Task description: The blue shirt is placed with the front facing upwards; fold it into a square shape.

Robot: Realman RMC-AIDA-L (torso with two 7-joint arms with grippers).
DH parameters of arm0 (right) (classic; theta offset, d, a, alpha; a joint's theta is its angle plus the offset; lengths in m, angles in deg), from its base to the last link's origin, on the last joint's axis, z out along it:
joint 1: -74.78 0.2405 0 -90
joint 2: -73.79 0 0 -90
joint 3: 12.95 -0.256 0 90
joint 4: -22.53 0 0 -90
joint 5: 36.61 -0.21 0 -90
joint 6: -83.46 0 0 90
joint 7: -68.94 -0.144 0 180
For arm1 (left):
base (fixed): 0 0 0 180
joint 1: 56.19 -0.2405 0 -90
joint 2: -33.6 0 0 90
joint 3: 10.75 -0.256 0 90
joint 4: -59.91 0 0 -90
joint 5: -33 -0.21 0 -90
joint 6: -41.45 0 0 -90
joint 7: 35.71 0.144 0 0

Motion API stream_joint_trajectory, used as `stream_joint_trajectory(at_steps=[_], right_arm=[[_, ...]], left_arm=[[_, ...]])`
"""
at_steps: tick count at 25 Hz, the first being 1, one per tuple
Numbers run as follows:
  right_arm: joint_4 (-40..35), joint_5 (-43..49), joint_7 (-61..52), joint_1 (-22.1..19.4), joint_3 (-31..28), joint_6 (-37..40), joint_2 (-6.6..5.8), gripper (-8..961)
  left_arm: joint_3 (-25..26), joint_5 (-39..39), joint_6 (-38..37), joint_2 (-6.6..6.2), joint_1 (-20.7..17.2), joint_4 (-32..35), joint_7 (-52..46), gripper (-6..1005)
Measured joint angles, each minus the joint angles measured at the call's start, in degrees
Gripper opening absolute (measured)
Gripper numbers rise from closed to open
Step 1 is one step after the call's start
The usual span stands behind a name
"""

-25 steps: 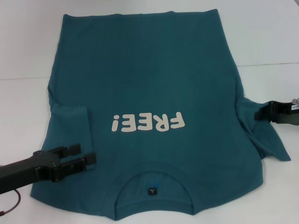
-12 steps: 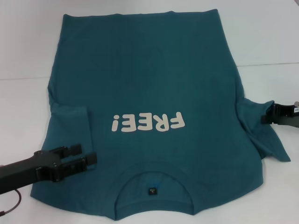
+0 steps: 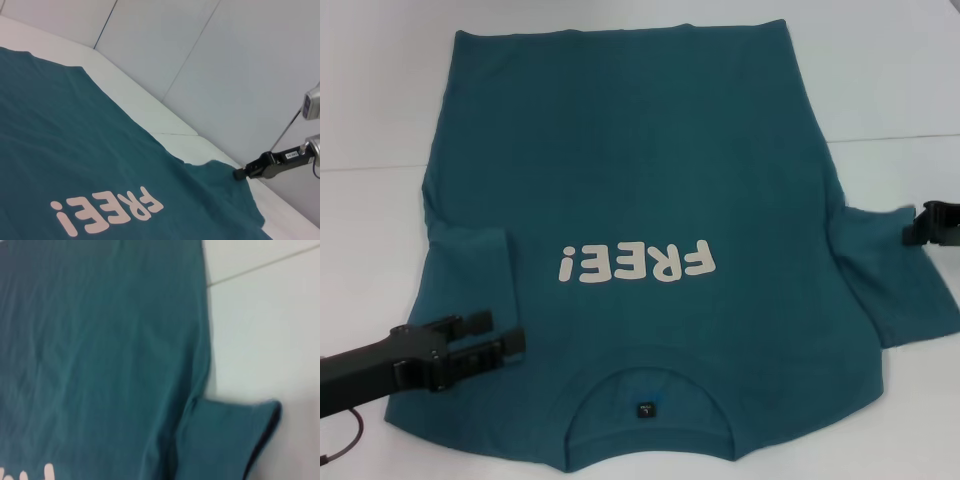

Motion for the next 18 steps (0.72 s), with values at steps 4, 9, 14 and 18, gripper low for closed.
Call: stream_joint_trajectory(at_steps=[4,9,14,18], right_arm=[[-1.1,0.9,-1.2,0.3,0.3,0.0,-0.48,11],[-2.6,3.9,-2.7,1.0,0.3,0.9,-0.57,11],[-3.4,6.6,-3.4,1.8,0.0,1.5,-0.59,11],[-4.3,7.8,-4.3,2.2,0.0,1.4,-0.59,11]], left_arm=[[0.0,0.0,0.0,0.00,-0.1,0.0,-0.1,751],[0.0,0.0,0.0,0.00,-0.2,0.1,-0.1,750],[0.0,0.1,0.0,0.00,-0.2,0.2,-0.1,750],[0.0,0.1,0.0,0.00,-0.2,0.2,-0.1,750]])
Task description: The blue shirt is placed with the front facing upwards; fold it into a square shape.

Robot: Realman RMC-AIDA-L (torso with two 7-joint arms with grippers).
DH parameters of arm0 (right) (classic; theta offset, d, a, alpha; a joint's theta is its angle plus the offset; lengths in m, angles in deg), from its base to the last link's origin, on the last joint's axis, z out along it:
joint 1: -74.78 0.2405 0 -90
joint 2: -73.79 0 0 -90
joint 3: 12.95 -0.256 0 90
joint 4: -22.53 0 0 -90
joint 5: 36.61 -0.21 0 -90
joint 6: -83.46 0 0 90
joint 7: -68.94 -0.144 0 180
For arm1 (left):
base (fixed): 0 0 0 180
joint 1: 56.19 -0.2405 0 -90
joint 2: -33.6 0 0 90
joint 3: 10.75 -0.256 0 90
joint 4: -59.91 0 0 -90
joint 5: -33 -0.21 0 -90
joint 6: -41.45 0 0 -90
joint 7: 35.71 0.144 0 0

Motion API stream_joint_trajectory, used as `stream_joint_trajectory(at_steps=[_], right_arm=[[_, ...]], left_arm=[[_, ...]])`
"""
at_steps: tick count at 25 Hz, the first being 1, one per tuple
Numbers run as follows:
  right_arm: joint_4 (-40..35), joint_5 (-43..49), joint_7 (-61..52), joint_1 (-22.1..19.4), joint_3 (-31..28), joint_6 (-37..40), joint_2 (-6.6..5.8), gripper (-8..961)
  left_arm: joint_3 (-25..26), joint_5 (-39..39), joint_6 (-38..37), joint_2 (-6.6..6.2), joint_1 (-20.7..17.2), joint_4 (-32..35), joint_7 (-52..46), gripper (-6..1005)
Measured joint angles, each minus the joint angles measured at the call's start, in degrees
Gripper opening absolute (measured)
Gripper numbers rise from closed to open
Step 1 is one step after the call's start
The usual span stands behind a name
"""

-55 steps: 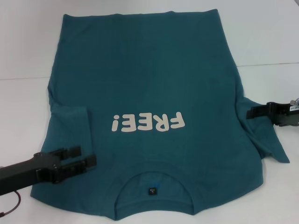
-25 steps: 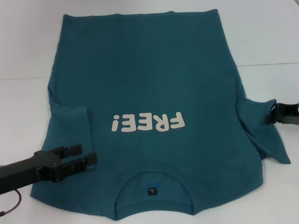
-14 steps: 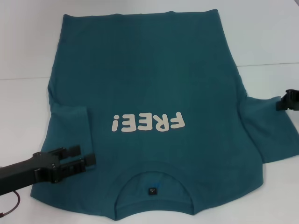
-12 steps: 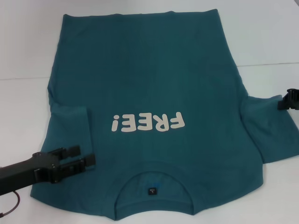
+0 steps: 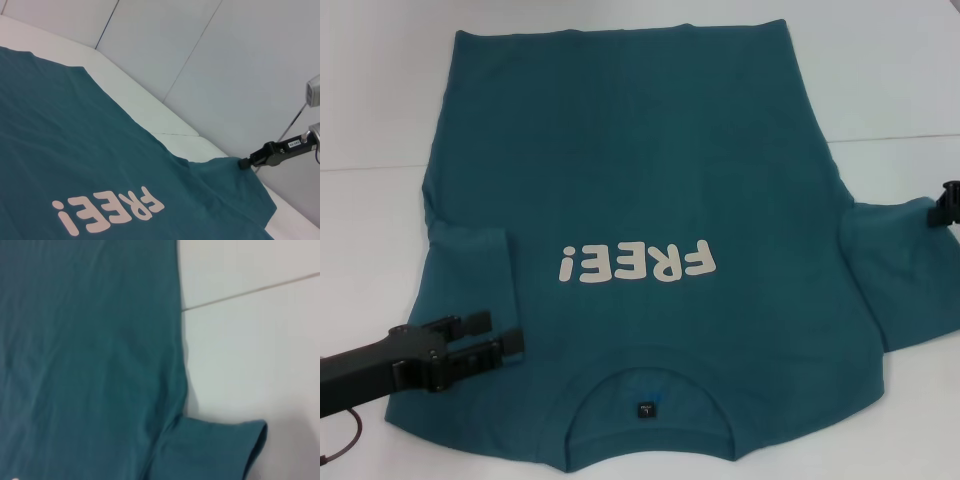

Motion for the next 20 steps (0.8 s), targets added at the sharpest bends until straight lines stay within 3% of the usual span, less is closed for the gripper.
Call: stream_joint_trajectory(at_steps=[20], right_arm=[[-1.4,9.6,-1.6,7.0,0.3,-1.9,1.59,12]], left_arm=[[0.1,0.1,0.0,0.00,-0.2,0.0,-0.2,750]])
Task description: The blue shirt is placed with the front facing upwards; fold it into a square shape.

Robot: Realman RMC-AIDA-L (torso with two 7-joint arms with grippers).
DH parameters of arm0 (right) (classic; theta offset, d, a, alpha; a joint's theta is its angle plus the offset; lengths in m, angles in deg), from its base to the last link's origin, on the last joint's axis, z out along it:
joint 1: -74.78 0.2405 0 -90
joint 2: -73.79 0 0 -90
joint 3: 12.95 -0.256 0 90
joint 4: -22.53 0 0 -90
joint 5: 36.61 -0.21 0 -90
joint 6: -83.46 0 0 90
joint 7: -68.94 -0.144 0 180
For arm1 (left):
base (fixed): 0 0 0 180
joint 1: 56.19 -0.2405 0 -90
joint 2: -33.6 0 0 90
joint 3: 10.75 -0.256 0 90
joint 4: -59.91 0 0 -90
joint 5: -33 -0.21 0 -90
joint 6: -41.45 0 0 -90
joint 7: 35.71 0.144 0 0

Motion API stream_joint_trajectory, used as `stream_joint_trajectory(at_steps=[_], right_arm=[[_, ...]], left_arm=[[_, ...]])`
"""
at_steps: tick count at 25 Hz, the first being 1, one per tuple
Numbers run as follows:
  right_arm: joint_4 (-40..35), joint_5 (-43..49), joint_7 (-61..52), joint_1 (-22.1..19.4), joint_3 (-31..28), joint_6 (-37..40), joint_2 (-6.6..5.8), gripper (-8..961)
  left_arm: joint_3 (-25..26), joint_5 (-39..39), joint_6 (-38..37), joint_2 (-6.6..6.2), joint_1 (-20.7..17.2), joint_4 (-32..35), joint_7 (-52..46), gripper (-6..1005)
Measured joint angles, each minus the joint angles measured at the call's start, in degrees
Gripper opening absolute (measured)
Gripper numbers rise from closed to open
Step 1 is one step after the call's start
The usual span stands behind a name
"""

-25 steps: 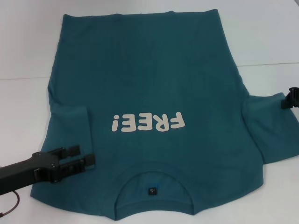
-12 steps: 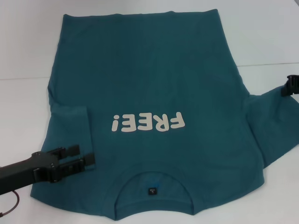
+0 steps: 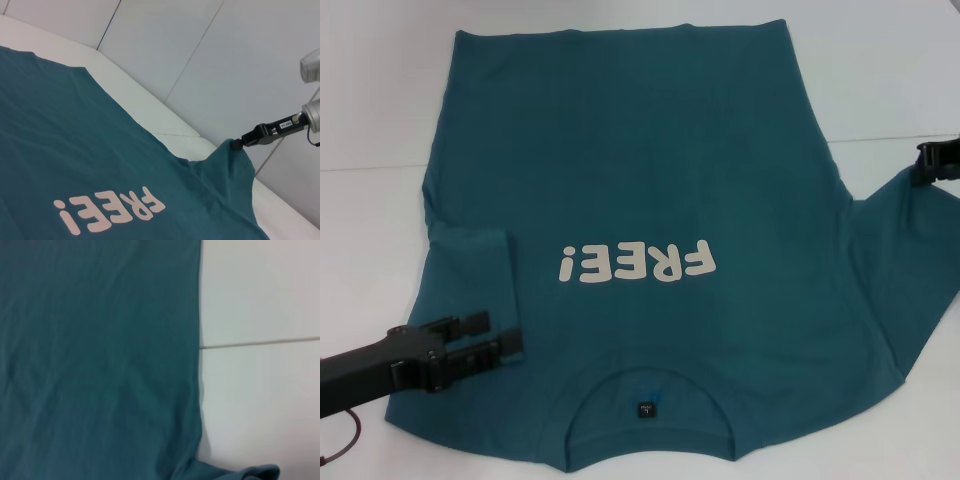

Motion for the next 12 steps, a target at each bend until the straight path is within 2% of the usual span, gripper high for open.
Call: stream_joint_trajectory(at_steps=[12], right_arm=[[0.3,0.2,0.0,0.9,2.4,2.9,0.57,12]], left_arm=[[0.1,0.0,0.5,0.00,0.0,-0.2,0.0,751]])
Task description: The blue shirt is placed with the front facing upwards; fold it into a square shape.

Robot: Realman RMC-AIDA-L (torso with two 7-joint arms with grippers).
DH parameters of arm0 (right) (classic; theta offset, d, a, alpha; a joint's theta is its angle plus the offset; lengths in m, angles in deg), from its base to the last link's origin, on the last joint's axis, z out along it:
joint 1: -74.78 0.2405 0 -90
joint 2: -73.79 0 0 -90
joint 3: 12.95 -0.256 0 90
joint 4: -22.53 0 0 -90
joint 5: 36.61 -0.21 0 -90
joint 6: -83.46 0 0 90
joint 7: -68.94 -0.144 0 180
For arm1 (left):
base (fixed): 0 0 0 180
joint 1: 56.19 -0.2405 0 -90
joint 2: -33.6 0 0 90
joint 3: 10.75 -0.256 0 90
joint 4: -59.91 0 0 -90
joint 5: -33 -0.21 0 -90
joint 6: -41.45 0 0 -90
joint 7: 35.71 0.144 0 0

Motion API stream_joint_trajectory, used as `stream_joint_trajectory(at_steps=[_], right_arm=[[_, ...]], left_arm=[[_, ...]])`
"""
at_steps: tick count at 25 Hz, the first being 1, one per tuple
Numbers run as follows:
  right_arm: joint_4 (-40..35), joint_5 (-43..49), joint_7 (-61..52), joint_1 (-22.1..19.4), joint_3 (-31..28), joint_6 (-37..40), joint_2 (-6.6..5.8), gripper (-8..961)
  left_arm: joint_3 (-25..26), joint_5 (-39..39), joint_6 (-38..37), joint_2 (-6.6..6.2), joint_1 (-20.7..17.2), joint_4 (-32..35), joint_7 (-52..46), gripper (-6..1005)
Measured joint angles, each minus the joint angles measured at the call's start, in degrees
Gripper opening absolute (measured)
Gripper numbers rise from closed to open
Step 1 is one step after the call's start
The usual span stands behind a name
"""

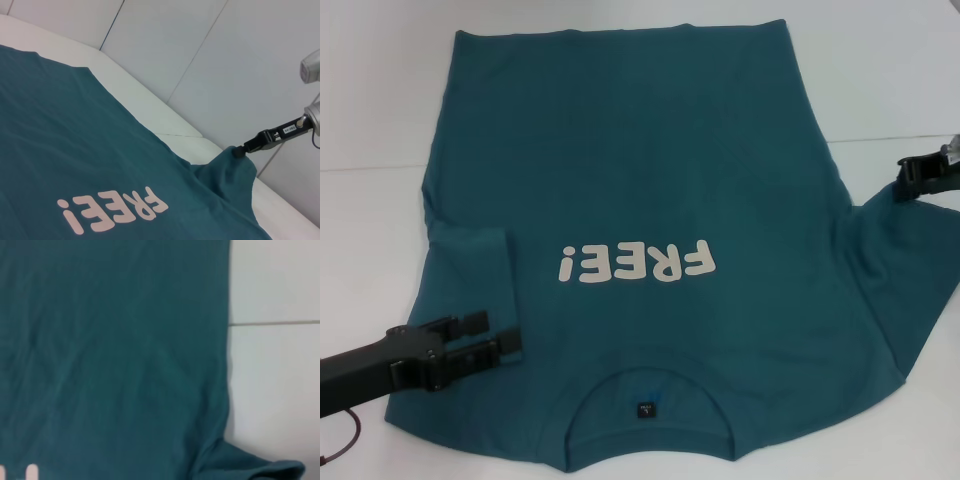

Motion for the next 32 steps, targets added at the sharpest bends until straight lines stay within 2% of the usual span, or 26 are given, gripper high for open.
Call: stream_joint_trajectory(at_steps=[19,32], right_arm=[[1.5,0.2,-1.1,5.8,6.6,1.1,3.47,12],[2.5,0.5,-4.4,6.4,9.5,1.4,4.09,11]], left_arm=[[1.5,0.0,1.3,0.00,0.1,-0.1,-0.5,751],[1.5,0.2,1.8,0.00,0.0,-0.2,-0.5,750]])
